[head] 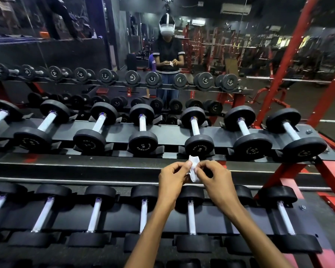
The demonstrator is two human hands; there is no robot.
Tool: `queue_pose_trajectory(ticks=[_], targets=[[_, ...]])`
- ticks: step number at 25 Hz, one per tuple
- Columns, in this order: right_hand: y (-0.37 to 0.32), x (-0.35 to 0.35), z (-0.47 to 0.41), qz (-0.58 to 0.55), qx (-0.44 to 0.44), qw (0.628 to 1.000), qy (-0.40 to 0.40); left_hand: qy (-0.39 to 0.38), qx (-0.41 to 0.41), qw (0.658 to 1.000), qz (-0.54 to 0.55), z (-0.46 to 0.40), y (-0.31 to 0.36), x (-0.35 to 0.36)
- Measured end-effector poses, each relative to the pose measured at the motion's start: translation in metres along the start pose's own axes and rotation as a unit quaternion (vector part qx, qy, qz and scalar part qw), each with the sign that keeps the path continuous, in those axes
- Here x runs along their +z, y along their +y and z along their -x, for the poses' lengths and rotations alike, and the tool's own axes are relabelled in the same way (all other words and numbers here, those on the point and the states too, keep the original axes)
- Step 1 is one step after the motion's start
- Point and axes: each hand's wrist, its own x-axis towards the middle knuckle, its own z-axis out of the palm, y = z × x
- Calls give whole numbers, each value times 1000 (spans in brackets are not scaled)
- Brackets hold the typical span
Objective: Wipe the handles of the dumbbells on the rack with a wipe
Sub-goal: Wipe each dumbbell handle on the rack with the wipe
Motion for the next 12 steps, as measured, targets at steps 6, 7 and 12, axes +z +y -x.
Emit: queue_pose_trajectory(ticks=[6, 7, 12], targets=[[-3, 0, 0, -27, 11, 1000, -12, -11, 3, 1000, -17, 2, -2, 0], [-3, 0, -1, -22, 14, 1000, -9, -18, 8, 1000, -24, 2, -3, 0], [-11, -2, -2, 1, 19, 1000, 13, -15, 55, 991, -119, 3, -7, 0]])
